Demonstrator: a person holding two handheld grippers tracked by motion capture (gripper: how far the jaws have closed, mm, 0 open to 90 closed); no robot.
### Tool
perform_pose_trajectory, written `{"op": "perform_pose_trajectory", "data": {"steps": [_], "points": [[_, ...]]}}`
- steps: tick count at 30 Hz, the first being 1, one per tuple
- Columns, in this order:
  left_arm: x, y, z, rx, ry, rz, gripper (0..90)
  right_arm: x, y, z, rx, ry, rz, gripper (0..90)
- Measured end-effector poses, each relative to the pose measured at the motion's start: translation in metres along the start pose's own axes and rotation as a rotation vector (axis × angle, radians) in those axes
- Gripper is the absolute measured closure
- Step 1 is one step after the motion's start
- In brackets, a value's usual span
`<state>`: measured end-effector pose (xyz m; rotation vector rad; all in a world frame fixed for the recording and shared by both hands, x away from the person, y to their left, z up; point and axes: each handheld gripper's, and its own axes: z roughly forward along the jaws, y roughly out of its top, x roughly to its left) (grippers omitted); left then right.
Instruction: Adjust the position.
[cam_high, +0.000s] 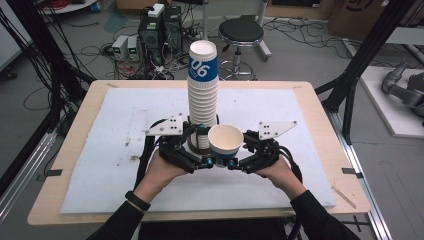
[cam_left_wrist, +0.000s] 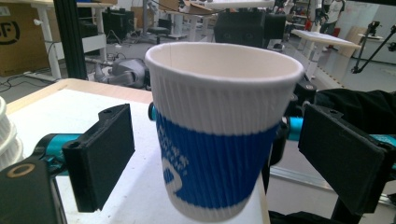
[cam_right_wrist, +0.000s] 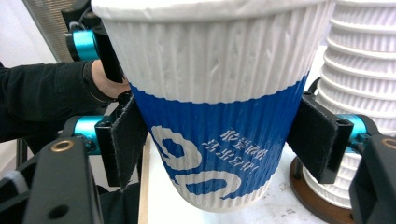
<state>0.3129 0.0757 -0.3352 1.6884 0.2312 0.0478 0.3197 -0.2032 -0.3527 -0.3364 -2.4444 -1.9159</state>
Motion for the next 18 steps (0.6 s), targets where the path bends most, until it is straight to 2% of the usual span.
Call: {"op": "perform_pose_trajectory", "data": {"steps": [10, 18], "points": [[0.000, -0.008, 0.007, 0.046, 0.005, 0.008, 10.6, -0.002, 0.004, -0.010, -0.033, -0.020, 0.006, 25.4], [0.000, -0.018, 0.017, 0.081, 0.005, -0.008, 10.6, -0.001, 0.006, -0.010, -0.050, -0.017, 0.009, 25.4]]}}
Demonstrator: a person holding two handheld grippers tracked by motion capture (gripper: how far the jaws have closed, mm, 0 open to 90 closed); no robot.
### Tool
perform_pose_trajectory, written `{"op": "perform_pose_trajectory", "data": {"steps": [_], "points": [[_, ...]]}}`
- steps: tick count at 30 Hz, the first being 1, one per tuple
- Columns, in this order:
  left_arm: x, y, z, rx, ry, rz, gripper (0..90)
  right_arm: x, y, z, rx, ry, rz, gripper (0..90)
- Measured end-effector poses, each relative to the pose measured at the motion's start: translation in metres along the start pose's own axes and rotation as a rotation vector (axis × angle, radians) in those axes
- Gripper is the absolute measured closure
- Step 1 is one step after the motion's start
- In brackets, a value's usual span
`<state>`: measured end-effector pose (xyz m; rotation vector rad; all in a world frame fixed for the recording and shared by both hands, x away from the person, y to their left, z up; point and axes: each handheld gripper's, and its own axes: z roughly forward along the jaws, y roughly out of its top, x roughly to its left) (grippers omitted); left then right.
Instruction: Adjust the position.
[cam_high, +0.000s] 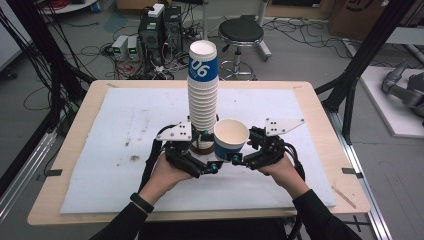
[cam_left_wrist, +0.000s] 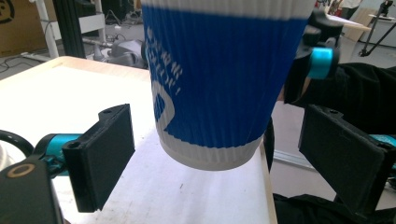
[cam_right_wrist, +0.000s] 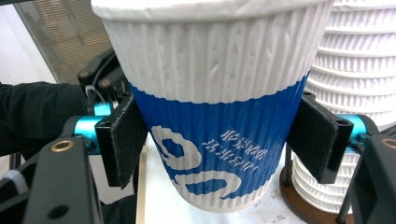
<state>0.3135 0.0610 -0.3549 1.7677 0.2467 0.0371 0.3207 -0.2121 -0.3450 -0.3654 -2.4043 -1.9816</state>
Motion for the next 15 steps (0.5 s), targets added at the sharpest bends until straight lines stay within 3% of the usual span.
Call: {"op": "perform_pose_trajectory", "data": {"steps": [15], "points": [[-0.002, -0.008, 0.014, 0.033, -0.008, -0.020, 16.9, 0.003, -0.001, 0.007, 0.004, 0.014, 0.001, 25.4]]}}
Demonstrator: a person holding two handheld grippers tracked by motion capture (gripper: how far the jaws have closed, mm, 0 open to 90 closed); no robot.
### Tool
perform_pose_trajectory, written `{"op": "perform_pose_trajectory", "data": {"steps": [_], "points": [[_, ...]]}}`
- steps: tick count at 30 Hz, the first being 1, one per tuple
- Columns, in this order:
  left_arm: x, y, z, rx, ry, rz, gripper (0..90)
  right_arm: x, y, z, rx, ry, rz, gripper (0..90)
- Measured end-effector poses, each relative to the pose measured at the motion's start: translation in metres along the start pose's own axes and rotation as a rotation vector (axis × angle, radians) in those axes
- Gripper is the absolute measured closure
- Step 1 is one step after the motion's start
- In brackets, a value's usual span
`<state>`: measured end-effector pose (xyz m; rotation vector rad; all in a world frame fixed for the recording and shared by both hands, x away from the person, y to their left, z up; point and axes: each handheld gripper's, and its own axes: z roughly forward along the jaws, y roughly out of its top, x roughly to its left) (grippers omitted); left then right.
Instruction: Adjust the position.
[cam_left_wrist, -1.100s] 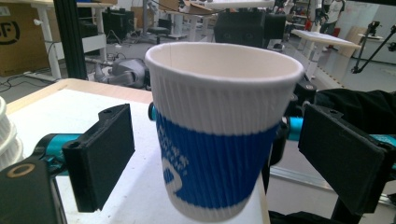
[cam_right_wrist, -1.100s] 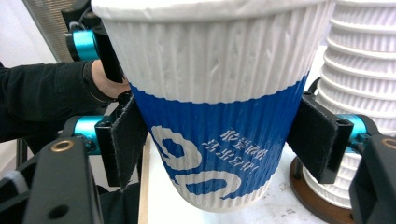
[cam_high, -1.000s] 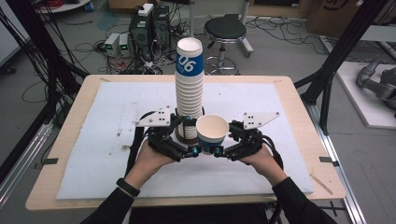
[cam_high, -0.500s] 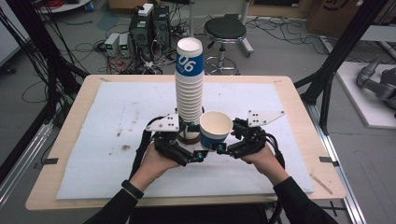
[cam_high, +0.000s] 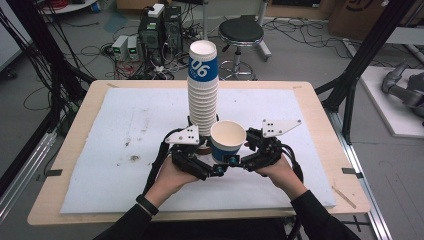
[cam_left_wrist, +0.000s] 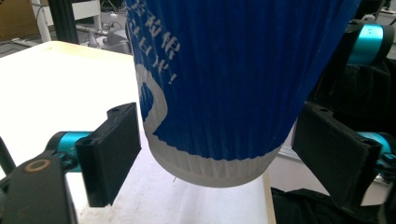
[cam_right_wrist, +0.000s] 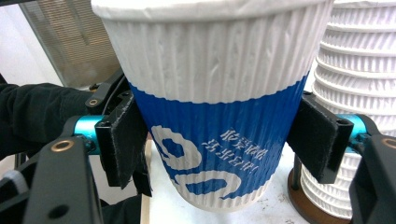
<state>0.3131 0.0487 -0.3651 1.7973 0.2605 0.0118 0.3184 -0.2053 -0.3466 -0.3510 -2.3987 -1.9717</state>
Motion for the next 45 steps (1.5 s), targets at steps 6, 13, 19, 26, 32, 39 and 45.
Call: {"op": "perform_pose_trajectory", "data": {"steps": [6, 13, 19, 26, 32, 39, 45], "points": [[0.0006, -0.0001, -0.0024, -0.017, -0.011, -0.002, 26.5, 0.0003, -0.0004, 0.0013, 0.001, 0.005, -0.004, 25.5], [0.0007, -0.0009, -0.0025, -0.015, -0.017, -0.004, 29.3, 0.0009, -0.0005, 0.0023, 0.006, 0.013, -0.001, 23.7], [0.0010, -0.0016, -0.0014, -0.008, -0.031, -0.002, 29.4, 0.0012, 0.0017, 0.0015, 0.000, 0.021, 0.010, 17.7], [0.0009, -0.0028, 0.0010, 0.007, -0.039, -0.003, 29.5, 0.0016, 0.0051, -0.0019, -0.028, 0.032, 0.016, 17.7], [0.0014, -0.0036, 0.0016, 0.009, -0.046, -0.003, 29.6, 0.0026, 0.0057, -0.0028, -0.040, 0.019, 0.003, 20.9], [0.0004, -0.0021, 0.0012, -0.022, -0.051, -0.019, 22.7, 0.0038, 0.0054, -0.0026, -0.041, 0.015, -0.014, 22.7], [-0.0006, -0.0005, 0.0019, -0.040, -0.060, -0.025, 21.6, 0.0047, 0.0040, 0.0006, -0.034, 0.017, -0.013, 22.9]]}}
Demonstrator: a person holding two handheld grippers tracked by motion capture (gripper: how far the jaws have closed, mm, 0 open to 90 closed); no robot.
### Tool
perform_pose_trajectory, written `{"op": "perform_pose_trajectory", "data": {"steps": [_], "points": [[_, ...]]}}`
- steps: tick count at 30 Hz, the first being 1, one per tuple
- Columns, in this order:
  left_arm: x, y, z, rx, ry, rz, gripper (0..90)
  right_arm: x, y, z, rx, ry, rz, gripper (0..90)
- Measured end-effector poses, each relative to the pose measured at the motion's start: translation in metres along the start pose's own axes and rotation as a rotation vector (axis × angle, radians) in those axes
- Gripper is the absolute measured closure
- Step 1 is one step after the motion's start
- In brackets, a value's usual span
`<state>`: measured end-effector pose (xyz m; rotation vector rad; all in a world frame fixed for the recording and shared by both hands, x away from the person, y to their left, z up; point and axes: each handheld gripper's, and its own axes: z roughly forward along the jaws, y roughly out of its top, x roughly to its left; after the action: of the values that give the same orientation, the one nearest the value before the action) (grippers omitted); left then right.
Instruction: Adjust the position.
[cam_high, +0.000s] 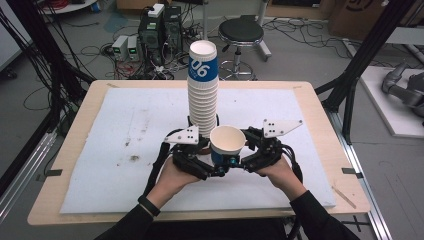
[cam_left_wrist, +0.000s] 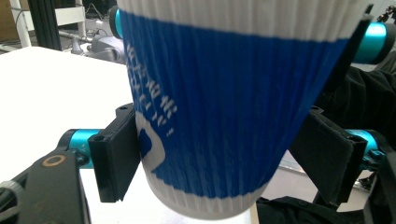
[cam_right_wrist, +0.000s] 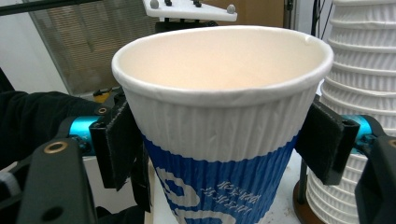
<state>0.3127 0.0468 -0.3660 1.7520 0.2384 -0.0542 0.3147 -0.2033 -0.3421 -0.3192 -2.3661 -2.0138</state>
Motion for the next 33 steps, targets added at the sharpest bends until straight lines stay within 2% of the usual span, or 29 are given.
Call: {"op": "perform_pose_trajectory", "data": {"steps": [13, 22, 33], "points": [[-0.0001, 0.0000, -0.0004, -0.002, 0.007, 0.003, 26.8, 0.0005, -0.0009, 0.0015, 0.003, 0.001, -0.006, 22.8], [-0.0001, -0.0007, 0.0003, 0.027, 0.010, 0.026, 27.0, -0.0011, 0.0001, 0.0011, 0.002, 0.020, 0.015, 18.6], [0.0005, -0.0013, 0.0003, 0.029, 0.013, 0.031, 27.2, -0.0011, 0.0009, 0.0006, -0.013, 0.024, 0.041, 18.3]]}}
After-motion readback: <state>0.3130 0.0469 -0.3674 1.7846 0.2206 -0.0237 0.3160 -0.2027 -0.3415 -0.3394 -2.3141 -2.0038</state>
